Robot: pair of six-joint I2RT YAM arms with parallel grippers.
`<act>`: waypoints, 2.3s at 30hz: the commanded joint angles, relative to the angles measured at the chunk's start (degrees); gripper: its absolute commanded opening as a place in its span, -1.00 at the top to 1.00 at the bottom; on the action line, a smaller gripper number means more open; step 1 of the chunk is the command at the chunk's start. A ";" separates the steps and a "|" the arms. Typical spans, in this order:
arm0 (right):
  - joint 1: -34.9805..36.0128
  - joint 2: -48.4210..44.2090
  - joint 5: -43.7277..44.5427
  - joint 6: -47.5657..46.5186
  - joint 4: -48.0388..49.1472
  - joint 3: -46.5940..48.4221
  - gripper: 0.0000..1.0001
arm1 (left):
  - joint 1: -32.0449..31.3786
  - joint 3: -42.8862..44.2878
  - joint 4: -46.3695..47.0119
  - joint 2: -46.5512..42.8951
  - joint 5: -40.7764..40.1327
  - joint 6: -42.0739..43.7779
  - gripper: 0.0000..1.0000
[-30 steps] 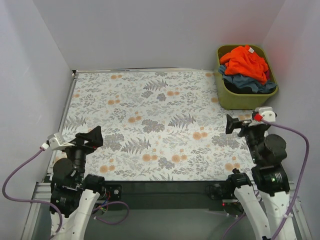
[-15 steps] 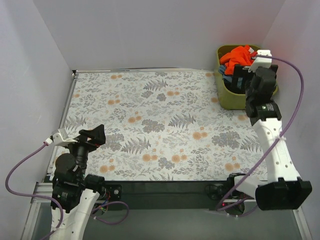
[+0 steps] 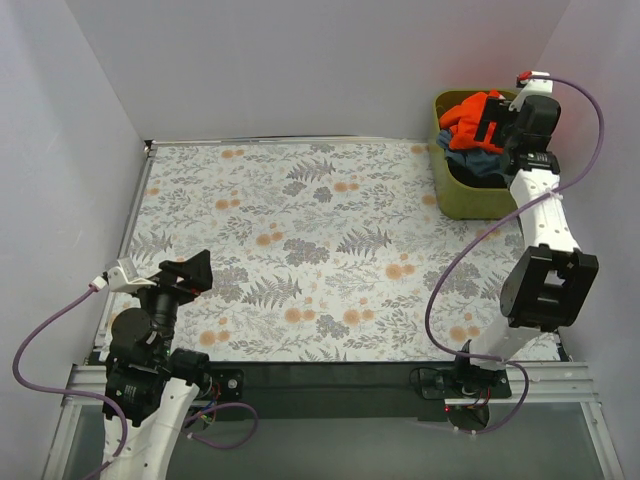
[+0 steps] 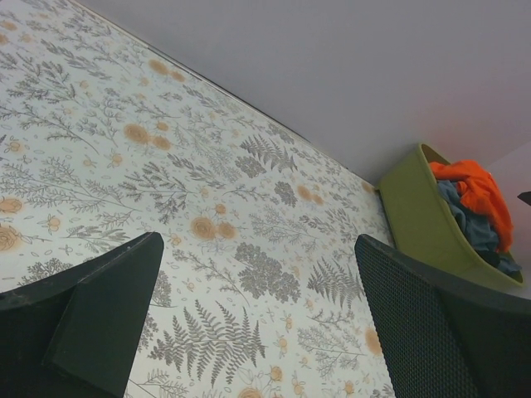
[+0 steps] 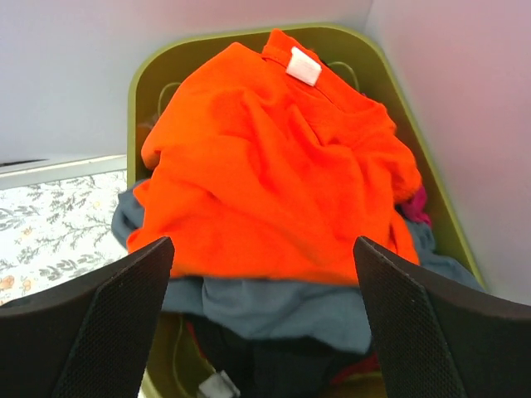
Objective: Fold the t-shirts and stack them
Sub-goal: Grab the tshirt from the pile, then move the tshirt to the center of the board
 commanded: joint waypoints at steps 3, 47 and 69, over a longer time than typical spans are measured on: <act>-1.24 6.82 -5.19 0.34 4.36 7.54 -0.57 | -0.14 -0.38 0.44 0.91 1.13 0.02 -0.88; 40.50 1.29 -33.22 2.45 10.95 32.07 0.97 | -0.14 -0.91 1.49 1.53 3.33 0.90 -0.70; 24.34 -24.80 -12.29 9.31 6.31 -38.25 -0.09 | -0.23 -2.84 6.94 20.67 16.41 -2.44 -0.72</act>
